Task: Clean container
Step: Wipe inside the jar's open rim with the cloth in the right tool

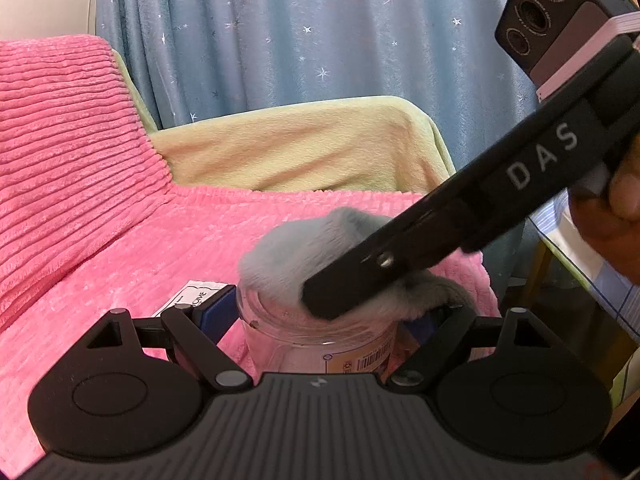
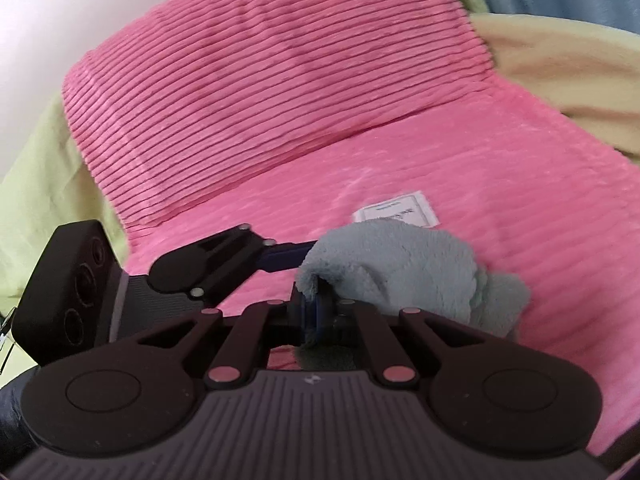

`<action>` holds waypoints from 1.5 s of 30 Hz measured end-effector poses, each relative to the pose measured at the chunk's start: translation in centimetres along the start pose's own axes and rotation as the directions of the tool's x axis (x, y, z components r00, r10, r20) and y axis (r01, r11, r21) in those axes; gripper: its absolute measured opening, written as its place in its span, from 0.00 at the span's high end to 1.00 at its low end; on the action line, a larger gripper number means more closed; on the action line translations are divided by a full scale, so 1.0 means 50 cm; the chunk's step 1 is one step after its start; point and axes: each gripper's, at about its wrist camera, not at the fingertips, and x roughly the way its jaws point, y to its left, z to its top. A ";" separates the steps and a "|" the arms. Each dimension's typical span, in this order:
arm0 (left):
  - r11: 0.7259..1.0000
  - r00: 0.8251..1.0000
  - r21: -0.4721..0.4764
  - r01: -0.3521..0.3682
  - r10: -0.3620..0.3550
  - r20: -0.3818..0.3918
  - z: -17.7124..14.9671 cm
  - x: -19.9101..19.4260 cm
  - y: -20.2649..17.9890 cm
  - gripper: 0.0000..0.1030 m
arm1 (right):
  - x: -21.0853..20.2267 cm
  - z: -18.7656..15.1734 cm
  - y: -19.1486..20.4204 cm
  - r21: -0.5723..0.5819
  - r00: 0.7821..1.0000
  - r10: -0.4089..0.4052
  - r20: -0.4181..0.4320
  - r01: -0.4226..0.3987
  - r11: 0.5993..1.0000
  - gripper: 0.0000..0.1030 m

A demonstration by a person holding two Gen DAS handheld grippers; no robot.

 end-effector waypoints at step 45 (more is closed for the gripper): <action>1.000 1.000 0.004 0.007 -0.007 0.000 -0.005 0.003 0.022 0.17 | 0.033 0.009 0.011 0.023 0.999 -0.026 0.045 0.025 0.999 0.98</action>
